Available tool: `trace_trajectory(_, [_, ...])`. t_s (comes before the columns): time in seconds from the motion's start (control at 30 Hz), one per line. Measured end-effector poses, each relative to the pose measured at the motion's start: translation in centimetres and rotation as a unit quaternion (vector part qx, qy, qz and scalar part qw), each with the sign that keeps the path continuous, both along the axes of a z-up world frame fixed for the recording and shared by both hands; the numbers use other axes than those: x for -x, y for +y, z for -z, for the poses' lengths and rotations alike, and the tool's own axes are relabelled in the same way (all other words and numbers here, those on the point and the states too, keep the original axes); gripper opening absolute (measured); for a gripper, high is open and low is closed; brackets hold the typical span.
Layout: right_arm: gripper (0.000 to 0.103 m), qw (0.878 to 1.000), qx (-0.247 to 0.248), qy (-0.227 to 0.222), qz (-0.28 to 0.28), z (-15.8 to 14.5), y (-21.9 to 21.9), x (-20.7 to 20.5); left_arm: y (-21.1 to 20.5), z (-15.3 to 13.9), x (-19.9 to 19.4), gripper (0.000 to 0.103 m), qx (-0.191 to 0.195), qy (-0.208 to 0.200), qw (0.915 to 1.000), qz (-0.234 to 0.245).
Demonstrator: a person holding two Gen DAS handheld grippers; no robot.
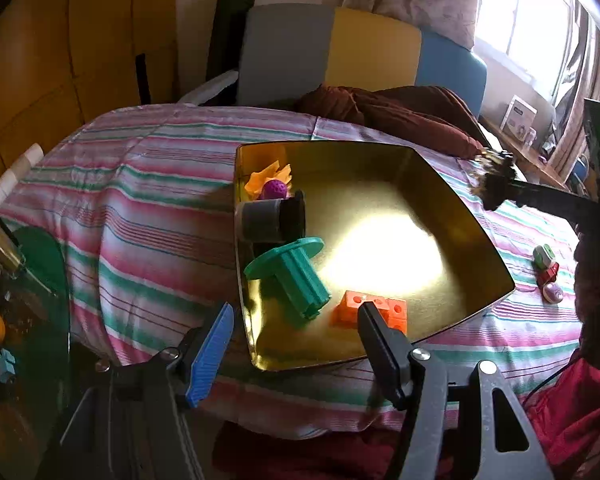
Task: Organize rigid objects
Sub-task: 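Carry the brown comb toy into the gold tray and open the right tool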
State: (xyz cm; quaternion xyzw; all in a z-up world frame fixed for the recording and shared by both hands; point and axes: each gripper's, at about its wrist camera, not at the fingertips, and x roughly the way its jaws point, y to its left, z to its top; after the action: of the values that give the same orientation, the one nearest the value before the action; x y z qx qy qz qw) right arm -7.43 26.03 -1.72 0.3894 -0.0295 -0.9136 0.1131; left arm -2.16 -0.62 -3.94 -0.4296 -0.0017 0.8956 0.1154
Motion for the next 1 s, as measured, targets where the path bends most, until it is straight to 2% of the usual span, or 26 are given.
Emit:
trace_trajectory(0.23, [0.059, 0.999, 0.013, -0.025, -0.030, 1.7, -4.6, 1.3, -2.0, 0.4, 0.4, 0.064, -0.011, -0.007, 0.9995, -0.029])
trace_trajectory(0.43, [0.060, 0.996, 0.009, -0.072, -0.045, 5.7, -9.5, 3.3, -3.3, 0.2, 0.2, 0.063, -0.026, -0.004, 0.9987, -0.043])
trace_trajectory(0.6, [0.060, 0.991, 0.000, -0.103, -0.091, 8.7, -14.0, 2.9, -3.9, 0.4, 0.2, 0.062, -0.025, -0.005, 0.9984, -0.050])
trace_trajectory(0.73, [0.060, 0.989, -0.002, -0.112, -0.101, 9.4, -14.9, 2.4, -4.0, 0.8, 0.2, 0.062, -0.021, -0.006, 0.9984, -0.051])
trace_trajectory(1.0, [0.063, 0.987, 0.021, -0.121, -0.101, 9.0, -13.8, 2.3, -4.0, 0.7, 0.2, 0.063, -0.016, -0.007, 0.9984, -0.054])
